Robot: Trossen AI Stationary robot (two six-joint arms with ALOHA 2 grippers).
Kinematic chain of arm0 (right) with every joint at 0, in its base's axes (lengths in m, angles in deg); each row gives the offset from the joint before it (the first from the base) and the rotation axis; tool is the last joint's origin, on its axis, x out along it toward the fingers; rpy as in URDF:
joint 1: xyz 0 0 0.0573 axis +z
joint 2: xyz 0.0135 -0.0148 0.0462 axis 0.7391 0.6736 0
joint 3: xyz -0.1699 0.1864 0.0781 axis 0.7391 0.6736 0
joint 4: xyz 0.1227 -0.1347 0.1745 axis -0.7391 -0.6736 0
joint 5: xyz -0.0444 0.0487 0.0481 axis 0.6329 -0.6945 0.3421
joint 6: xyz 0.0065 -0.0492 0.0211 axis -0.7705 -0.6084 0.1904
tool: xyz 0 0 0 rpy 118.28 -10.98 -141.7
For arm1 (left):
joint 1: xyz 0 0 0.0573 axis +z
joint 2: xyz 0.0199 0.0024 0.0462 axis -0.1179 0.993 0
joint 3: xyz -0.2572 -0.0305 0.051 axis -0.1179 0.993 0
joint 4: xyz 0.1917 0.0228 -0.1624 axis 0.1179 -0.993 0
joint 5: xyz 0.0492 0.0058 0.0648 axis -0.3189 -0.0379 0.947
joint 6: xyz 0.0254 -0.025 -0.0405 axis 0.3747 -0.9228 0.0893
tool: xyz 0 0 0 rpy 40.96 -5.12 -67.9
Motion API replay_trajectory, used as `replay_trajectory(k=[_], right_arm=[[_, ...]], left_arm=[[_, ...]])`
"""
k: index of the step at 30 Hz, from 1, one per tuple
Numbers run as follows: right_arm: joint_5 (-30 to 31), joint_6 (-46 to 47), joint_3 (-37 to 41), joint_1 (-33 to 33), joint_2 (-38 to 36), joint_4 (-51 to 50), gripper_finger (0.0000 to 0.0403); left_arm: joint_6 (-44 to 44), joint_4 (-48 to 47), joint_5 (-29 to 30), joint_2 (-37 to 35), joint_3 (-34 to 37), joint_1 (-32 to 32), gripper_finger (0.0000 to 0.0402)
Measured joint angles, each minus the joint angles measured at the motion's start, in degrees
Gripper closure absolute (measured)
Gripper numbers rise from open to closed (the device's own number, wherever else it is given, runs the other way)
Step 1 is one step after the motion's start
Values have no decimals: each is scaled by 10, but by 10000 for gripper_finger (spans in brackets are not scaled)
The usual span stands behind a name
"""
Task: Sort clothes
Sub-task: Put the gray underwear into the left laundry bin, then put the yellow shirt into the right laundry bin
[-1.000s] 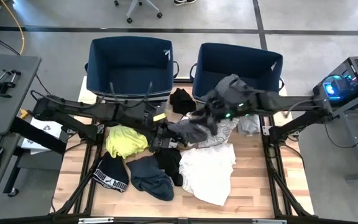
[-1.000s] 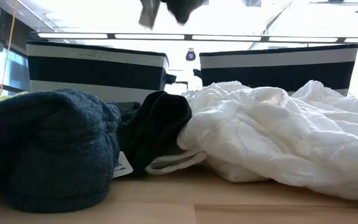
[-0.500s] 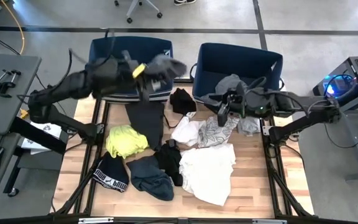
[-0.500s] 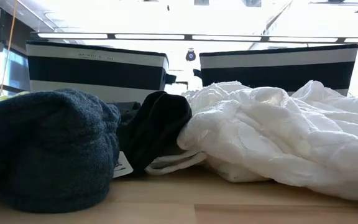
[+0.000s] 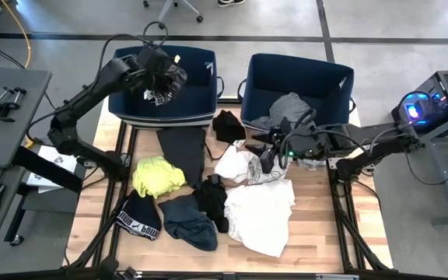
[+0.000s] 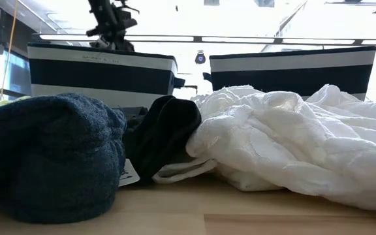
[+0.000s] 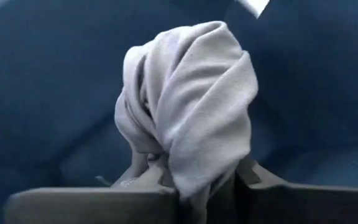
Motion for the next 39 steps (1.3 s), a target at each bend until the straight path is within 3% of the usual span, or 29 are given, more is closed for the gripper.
replay_trajectory(k=[9, 14, 18, 22, 29, 35, 39], right_arm=[[1, 5, 0, 15, 0, 4, 206], [1, 5, 0, 15, 0, 4, 206], [1, 5, 0, 15, 0, 4, 206], [1, -5, 0, 14, 0, 4, 206], [27, -31, 0, 13, 0, 4, 206], [62, -56, 0, 13, 0, 5, 206], [63, -74, 0, 13, 0, 8, 206]], left_arm=[[-34, -11, -12, 8, -26, 42, 187], [-25, -76, -13, 7, -74, 36, 153], [-29, -107, -16, -8, -97, -2, 159], [-45, -106, -23, -41, -99, -78, 180], [-61, -89, -24, -76, -92, -277, 231], [-80, -71, -18, -52, -86, -438, 263], [-157, -87, -14, -29, -85, -526, 279]])
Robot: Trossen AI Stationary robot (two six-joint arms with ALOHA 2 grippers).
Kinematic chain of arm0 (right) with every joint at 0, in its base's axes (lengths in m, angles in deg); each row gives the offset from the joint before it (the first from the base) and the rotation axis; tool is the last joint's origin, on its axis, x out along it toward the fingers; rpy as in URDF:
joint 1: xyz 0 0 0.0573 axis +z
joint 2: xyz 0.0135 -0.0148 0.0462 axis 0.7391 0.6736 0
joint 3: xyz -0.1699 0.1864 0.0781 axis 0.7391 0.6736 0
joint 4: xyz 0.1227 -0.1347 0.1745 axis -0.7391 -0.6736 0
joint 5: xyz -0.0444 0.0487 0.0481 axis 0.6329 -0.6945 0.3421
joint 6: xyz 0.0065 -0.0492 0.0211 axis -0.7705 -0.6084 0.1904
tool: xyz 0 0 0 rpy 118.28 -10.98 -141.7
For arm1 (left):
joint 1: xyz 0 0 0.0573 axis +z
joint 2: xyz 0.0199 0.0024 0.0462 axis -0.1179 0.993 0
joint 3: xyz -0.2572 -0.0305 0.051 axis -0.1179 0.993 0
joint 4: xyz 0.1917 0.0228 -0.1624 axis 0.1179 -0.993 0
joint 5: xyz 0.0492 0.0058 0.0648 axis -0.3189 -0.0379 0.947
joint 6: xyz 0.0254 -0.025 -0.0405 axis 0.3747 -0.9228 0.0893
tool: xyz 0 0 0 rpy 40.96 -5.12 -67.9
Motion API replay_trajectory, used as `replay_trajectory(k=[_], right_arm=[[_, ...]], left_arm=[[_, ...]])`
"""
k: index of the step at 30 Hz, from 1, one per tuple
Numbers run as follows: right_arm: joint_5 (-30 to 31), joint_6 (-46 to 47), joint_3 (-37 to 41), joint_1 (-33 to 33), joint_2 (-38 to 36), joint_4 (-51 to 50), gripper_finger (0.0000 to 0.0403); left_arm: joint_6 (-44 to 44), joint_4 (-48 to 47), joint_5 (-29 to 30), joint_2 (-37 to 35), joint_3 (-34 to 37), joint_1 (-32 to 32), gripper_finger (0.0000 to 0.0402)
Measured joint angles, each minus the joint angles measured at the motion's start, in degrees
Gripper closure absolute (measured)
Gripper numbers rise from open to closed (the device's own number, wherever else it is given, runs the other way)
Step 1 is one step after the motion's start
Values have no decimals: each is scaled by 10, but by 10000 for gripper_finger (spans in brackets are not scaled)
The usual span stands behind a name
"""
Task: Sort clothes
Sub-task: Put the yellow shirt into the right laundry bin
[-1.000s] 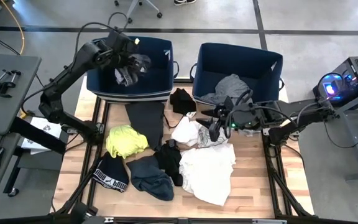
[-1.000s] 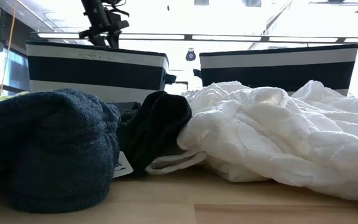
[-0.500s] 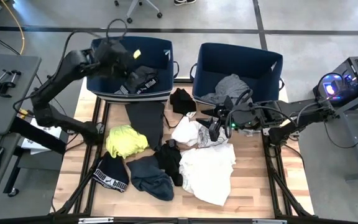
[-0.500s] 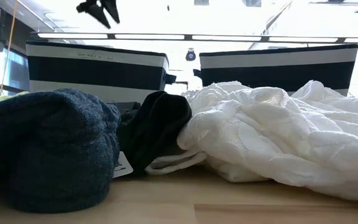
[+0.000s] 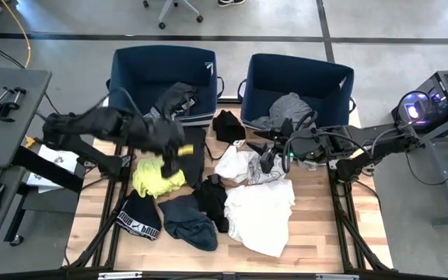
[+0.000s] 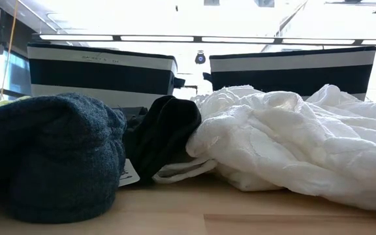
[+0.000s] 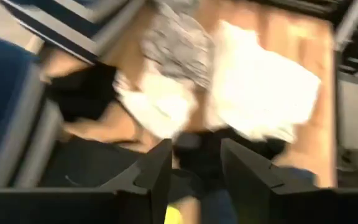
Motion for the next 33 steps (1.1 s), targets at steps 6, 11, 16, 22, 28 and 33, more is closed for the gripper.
replay_trajectory(k=[6, 11, 16, 22, 28, 33], right_arm=[[-2, -12, 0, 0, 0, 0, 206], [-24, -56, 0, 0, 0, 1, 206], [-24, -78, 0, 0, 0, 2, 206], [-53, -109, 0, -15, 0, 15, 206], [-102, -111, 0, -30, 0, 26, 206], [-104, -101, 0, -30, 0, 27, 206]], left_arm=[[-181, -57, 8, 23, 0, -111, 289], [-362, -118, 92, 47, 12, -193, 289], [-628, -181, 111, 48, 86, -226, 287], [-768, -181, 46, 29, 194, -222, 242], [-792, -174, 0, 5, 287, -181, 157], [-774, -121, -20, -24, 383, -111, 112]])
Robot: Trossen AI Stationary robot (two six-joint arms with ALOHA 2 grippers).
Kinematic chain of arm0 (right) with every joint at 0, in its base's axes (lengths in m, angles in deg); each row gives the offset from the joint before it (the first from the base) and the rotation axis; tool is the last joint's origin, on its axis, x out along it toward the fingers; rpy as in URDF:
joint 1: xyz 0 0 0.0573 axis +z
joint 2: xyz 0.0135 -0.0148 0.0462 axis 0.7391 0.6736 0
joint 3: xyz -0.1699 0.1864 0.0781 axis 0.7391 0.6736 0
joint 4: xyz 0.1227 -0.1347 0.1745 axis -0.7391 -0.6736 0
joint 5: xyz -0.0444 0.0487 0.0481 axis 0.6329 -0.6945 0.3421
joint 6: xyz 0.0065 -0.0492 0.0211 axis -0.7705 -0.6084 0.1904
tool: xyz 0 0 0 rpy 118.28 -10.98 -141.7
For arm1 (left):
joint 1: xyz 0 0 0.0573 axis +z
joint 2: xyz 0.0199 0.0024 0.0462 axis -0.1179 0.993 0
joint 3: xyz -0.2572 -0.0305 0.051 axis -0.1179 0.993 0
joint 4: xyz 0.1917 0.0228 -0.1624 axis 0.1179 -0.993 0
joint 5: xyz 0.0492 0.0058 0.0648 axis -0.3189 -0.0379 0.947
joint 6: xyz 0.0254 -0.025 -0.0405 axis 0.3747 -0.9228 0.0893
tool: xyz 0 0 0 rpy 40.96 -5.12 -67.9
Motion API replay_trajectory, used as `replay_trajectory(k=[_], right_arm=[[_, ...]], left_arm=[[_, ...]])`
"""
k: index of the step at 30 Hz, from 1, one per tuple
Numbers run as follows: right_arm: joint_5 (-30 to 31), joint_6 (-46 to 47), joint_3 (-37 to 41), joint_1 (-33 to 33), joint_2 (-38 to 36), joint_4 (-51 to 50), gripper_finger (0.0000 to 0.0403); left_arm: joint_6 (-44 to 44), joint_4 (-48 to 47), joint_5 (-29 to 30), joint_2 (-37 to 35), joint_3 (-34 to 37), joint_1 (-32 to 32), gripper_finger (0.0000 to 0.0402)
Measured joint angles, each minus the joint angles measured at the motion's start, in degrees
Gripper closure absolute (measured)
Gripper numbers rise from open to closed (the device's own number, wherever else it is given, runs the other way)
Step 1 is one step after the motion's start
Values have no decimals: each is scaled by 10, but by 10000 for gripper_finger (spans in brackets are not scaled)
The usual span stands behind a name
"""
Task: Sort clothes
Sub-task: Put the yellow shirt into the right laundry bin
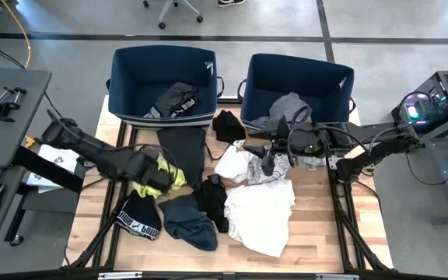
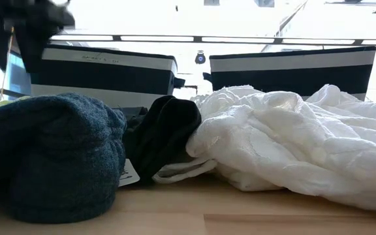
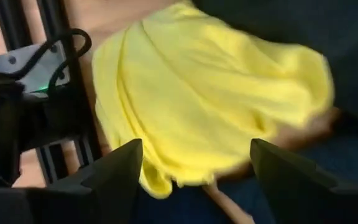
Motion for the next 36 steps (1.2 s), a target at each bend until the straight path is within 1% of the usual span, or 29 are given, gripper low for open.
replay_trajectory(k=[3, 7, 10, 12, 14, 16, 20, 21, 22, 23, 25, 27, 29, 31, 34, 36], right_arm=[[0, 2, 0, 0, 0, 0, 206], [0, 15, 0, 0, 0, 0, 206], [0, 21, 0, 0, 0, 0, 206], [0, 35, 0, 0, 0, 0, 206], [0, 44, 0, 0, 0, 0, 206], [0, 55, 0, 1, 0, 0, 206], [2, 59, 0, 0, 0, 0, 206], [3, 59, 0, 0, 0, 0, 206], [3, 59, 0, 0, 0, 0, 206], [3, 59, 0, 0, 0, 1, 206], [3, 59, 0, 0, 0, 4, 206], [3, 55, 0, 0, 0, 7, 206], [4, 50, 0, 0, 0, 8, 206], [2, 48, 0, -3, 0, 10, 206], [-34, 37, 0, -14, 0, 10, 206], [-72, 3, 0, -21, 0, 10, 206]], left_arm=[[26, 62, -27, -15, 68, 45, 109], [81, 177, -79, -23, 163, 93, 109], [116, 280, -123, -21, 232, 118, 118], [127, 316, -141, -21, 261, 126, 135], [135, 319, -147, -18, 267, 130, 165], [156, 305, -144, -21, 267, 129, 211], [214, 288, -134, -41, 261, 129, 334], [224, 284, -132, -48, 256, 129, 364], [229, 276, -130, -56, 250, 129, 380], [230, 264, -126, -64, 241, 129, 385], [234, 227, -118, -80, 213, 128, 382], [241, 179, -110, -98, 167, 123, 386], [249, 123, -99, -111, 112, 117, 397], [262, 83, -85, -124, 49, 111, 398], [311, 65, -69, -134, -48, 101, 399], [348, 77, -54, -135, -109, 94, 400]])
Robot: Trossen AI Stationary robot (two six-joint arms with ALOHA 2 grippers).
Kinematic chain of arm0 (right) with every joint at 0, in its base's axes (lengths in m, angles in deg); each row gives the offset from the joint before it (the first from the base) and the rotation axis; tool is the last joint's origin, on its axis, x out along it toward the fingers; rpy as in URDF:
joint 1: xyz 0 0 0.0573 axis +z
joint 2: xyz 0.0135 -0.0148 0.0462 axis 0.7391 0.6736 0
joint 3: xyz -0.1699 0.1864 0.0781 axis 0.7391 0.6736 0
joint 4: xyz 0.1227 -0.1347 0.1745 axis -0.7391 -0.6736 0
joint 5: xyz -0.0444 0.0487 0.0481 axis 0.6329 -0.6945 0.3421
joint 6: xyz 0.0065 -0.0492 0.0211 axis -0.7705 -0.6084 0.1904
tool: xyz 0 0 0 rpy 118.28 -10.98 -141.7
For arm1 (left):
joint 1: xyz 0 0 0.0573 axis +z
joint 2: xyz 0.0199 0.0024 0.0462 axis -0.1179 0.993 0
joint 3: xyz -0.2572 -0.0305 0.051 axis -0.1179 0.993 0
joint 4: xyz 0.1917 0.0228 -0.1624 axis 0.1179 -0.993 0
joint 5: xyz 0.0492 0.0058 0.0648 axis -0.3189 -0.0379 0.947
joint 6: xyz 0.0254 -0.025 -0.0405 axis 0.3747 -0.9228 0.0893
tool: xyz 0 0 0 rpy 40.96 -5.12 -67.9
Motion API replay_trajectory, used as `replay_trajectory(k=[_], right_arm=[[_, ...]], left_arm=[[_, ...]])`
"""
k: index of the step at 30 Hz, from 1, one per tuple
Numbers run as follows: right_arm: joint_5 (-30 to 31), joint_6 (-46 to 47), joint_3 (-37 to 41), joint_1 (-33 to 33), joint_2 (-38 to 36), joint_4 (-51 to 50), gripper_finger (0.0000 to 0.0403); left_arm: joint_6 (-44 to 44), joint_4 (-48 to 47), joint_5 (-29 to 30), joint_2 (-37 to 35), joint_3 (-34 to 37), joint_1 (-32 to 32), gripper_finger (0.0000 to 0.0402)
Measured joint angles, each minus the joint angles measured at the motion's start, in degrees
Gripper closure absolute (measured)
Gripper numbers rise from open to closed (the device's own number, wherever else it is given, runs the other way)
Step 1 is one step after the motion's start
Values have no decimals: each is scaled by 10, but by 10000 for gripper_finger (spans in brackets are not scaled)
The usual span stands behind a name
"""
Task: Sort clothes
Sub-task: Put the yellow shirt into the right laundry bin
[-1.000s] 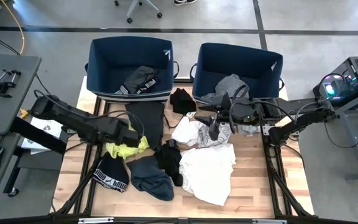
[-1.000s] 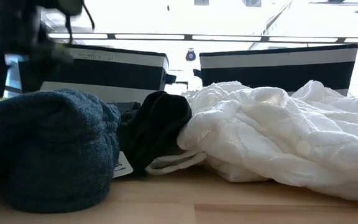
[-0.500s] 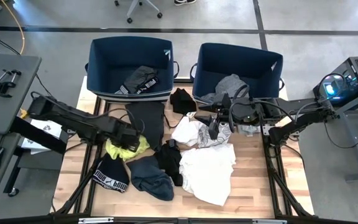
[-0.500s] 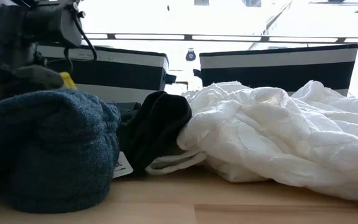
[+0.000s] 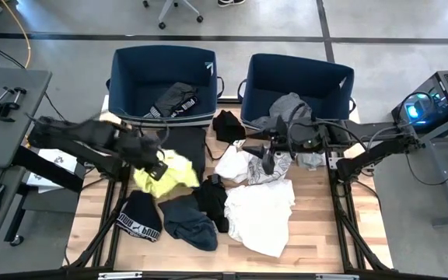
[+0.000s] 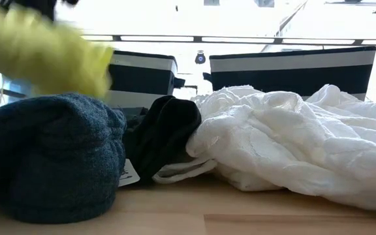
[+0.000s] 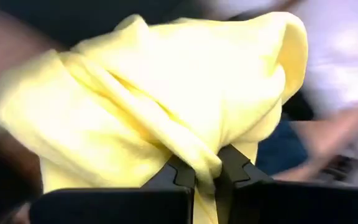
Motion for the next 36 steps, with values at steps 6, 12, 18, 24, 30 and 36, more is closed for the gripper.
replay_trajectory(k=[6, 12, 18, 24, 30, 36], right_arm=[[-47, -50, 1, -18, 10, 32, 206], [-91, -57, 1, -42, 19, 141, 185], [-190, -44, 1, -70, 3, 194, 104], [-236, -15, 0, -89, -13, 178, 61], [-261, -8, 0, -101, 22, 123, 59], [-333, -20, 0, -91, 75, 110, 59]], left_arm=[[127, 150, 68, 8, -123, -7, 401], [225, 318, 125, 38, -145, -3, 401], [245, 353, 123, 89, -145, 18, 401], [246, 366, 89, 138, -145, 38, 401], [305, 421, 27, 174, -145, 41, 401], [395, 422, 47, 189, -189, 40, 401]])
